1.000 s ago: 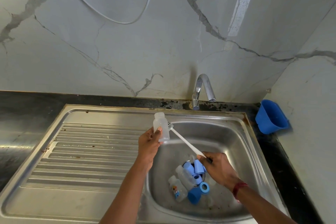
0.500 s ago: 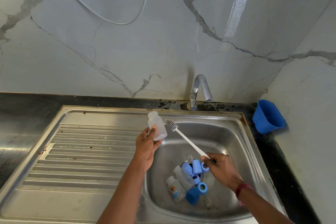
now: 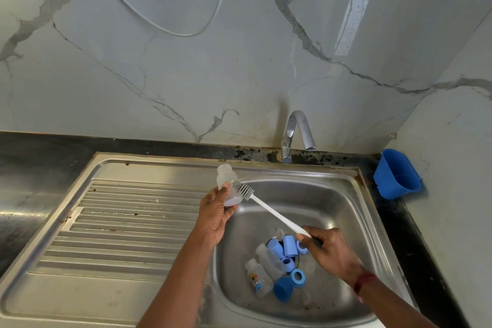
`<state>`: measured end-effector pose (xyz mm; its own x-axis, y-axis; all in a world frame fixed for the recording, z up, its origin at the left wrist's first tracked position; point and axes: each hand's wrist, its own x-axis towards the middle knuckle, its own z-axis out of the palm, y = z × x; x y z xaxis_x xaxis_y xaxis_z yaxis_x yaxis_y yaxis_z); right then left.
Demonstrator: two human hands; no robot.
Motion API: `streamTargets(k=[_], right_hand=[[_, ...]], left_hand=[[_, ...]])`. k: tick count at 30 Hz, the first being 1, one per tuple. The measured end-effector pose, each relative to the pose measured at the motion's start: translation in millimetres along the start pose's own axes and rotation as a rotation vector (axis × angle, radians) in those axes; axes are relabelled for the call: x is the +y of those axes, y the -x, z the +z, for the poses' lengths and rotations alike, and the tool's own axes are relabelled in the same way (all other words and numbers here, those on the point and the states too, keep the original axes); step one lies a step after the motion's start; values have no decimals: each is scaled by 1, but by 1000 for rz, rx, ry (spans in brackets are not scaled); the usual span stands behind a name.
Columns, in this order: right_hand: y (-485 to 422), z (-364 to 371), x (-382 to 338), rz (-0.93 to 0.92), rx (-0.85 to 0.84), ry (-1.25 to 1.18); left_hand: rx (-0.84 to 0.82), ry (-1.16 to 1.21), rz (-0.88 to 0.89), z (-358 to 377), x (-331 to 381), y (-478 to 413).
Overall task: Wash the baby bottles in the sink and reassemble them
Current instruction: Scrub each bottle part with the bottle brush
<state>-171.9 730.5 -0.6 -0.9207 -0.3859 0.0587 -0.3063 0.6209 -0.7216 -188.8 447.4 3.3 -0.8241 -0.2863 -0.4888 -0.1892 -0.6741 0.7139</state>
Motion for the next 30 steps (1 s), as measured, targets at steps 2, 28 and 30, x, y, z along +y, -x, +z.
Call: streamTargets(k=[2, 28, 30], right_hand=[[3, -3, 6, -14, -19, -4], [-9, -3, -11, 207, 32, -146], [-12, -1, -17, 208, 13, -143]], left_hand=[[-16, -5, 15, -2, 1, -1], [-239, 113, -164, -15, -17, 13], [-303, 94, -174, -10, -15, 14]])
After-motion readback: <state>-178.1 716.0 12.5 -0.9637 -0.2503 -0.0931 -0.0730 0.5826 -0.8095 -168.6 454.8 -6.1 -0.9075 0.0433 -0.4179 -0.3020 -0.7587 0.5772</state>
